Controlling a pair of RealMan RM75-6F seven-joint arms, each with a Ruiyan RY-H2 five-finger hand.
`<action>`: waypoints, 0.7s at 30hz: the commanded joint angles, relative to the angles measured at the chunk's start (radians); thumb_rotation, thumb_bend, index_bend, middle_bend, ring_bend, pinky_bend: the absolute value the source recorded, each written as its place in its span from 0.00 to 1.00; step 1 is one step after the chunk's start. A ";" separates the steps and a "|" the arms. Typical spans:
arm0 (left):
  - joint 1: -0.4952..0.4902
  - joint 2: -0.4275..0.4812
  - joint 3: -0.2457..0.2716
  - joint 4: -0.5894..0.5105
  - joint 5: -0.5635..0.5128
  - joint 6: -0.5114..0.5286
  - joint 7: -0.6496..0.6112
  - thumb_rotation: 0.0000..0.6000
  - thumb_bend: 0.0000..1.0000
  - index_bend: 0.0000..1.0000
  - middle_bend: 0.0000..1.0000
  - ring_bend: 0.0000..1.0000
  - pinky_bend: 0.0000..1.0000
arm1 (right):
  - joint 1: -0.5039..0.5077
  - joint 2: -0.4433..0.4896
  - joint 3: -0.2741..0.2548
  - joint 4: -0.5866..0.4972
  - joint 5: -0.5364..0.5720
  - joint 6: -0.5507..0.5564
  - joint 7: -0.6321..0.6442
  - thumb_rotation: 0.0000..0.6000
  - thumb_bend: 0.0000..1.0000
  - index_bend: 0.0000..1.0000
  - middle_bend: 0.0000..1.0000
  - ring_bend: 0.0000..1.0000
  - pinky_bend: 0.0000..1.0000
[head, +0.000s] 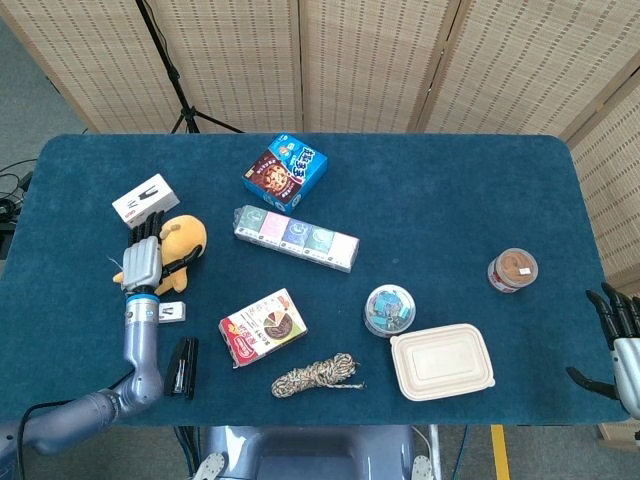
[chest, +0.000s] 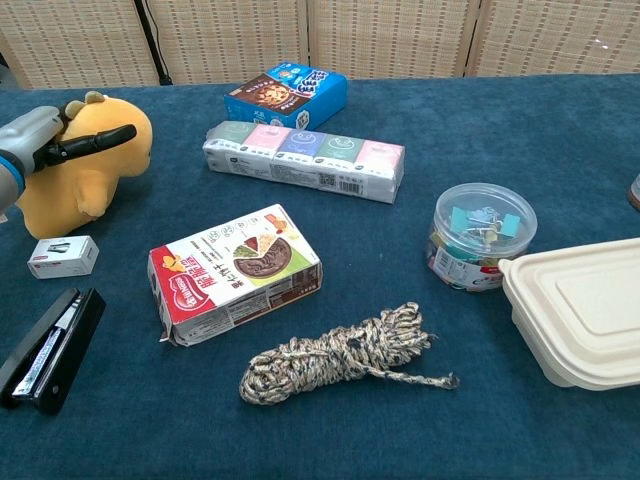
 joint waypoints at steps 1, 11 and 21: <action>0.021 0.012 0.016 -0.010 0.031 0.009 -0.028 0.16 0.00 0.00 0.00 0.00 0.00 | 0.001 -0.001 -0.001 0.000 0.000 -0.002 -0.001 1.00 0.00 0.00 0.00 0.00 0.00; 0.052 0.040 0.026 -0.030 0.156 0.025 -0.169 0.17 0.00 0.00 0.00 0.00 0.00 | 0.002 -0.001 -0.004 -0.004 -0.004 -0.006 -0.002 1.00 0.00 0.00 0.00 0.00 0.00; -0.013 0.063 -0.042 -0.140 0.154 0.035 -0.087 0.16 0.00 0.00 0.00 0.00 0.00 | 0.005 0.002 -0.006 -0.005 -0.003 -0.014 0.004 1.00 0.00 0.00 0.00 0.00 0.00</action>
